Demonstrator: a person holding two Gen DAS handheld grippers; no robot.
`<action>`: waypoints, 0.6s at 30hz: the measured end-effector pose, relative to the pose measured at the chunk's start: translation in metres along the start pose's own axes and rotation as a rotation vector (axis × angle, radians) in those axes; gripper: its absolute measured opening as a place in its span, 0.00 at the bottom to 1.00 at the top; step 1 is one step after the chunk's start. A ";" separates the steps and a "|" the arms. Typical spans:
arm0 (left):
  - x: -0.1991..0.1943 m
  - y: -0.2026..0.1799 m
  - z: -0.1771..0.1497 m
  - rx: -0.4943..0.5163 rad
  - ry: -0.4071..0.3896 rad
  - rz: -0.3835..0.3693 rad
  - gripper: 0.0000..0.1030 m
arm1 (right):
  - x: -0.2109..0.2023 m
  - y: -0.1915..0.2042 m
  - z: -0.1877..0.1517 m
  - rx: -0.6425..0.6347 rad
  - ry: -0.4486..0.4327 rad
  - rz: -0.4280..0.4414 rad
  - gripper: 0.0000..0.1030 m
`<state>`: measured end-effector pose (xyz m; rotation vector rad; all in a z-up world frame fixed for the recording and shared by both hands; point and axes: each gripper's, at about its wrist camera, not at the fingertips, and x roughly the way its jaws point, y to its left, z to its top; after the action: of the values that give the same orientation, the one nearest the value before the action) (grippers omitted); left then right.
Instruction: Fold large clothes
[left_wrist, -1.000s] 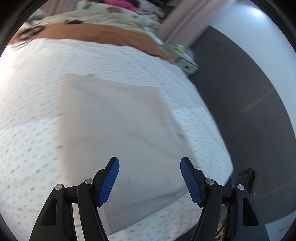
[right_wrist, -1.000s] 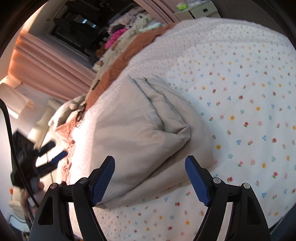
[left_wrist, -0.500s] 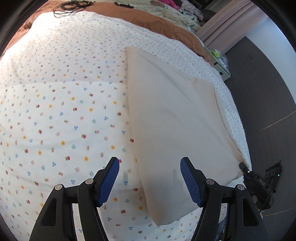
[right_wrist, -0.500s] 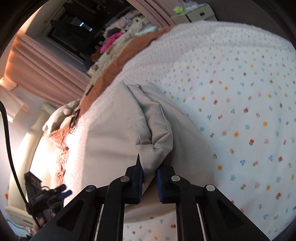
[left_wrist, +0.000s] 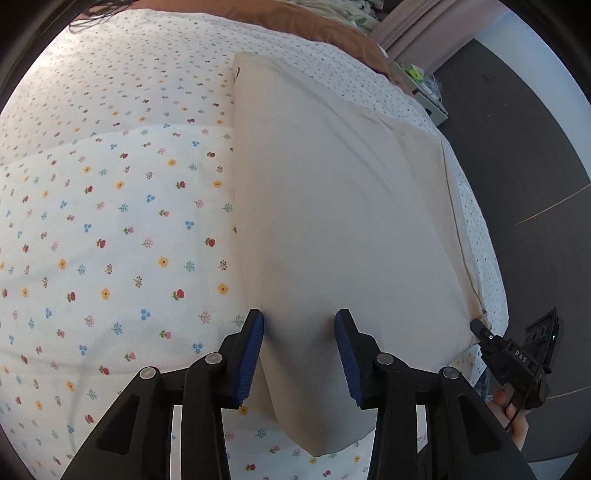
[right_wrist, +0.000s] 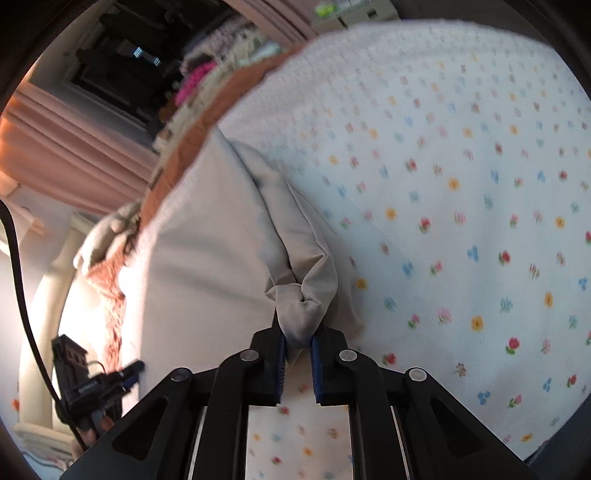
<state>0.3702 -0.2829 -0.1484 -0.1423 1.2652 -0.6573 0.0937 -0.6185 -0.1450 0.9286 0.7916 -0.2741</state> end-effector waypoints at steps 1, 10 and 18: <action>-0.001 0.001 0.000 -0.001 0.002 0.001 0.41 | -0.003 0.001 0.002 -0.006 -0.001 0.001 0.16; -0.001 -0.002 -0.013 -0.033 0.011 -0.013 0.41 | -0.003 -0.002 0.030 -0.044 -0.021 -0.063 0.57; 0.001 -0.002 -0.025 -0.041 0.003 -0.027 0.41 | 0.028 -0.006 0.023 -0.034 0.042 0.013 0.35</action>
<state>0.3470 -0.2789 -0.1561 -0.1921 1.2822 -0.6554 0.1217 -0.6372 -0.1607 0.9100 0.8259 -0.2297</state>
